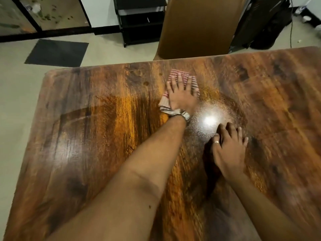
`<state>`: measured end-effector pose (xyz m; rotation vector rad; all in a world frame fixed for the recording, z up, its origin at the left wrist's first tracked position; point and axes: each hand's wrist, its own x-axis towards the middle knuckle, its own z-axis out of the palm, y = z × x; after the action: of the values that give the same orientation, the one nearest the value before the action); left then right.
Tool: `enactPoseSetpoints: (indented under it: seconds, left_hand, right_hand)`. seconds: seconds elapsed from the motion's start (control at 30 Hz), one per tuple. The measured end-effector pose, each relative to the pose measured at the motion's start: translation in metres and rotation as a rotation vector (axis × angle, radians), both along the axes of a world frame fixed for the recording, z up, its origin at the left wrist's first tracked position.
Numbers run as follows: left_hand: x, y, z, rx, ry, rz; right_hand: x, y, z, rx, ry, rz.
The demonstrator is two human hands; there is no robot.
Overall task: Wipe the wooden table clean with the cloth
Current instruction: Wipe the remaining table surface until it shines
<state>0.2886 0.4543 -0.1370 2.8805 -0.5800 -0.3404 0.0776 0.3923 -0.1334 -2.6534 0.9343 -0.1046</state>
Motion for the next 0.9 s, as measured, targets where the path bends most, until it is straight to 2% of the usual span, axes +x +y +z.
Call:
enactPoseSetpoints:
  seconds: [0.23,0.4,0.47,0.6,0.9]
  left_hand:
    - [0.042,0.208,0.004,0.026,-0.055,0.291]
    - [0.02,0.382,0.0,0.054,-0.099,0.571]
    - [0.002,0.423,-0.001,0.06,-0.09,0.636]
    - [0.002,0.433,-0.009,0.042,-0.09,0.736]
    - [0.105,0.385,-0.016,0.08,-0.144,0.761]
  right_hand:
    - [0.026,0.032,0.003,0.008,0.088,0.156]
    - [0.022,0.021,-0.001,-0.082,0.177,0.232]
    - [0.025,0.027,-0.002,-0.109,0.187,0.211]
    - [0.031,0.04,-0.007,-0.138,0.17,0.15]
    - [0.028,0.043,-0.019,-0.152,0.081,0.138]
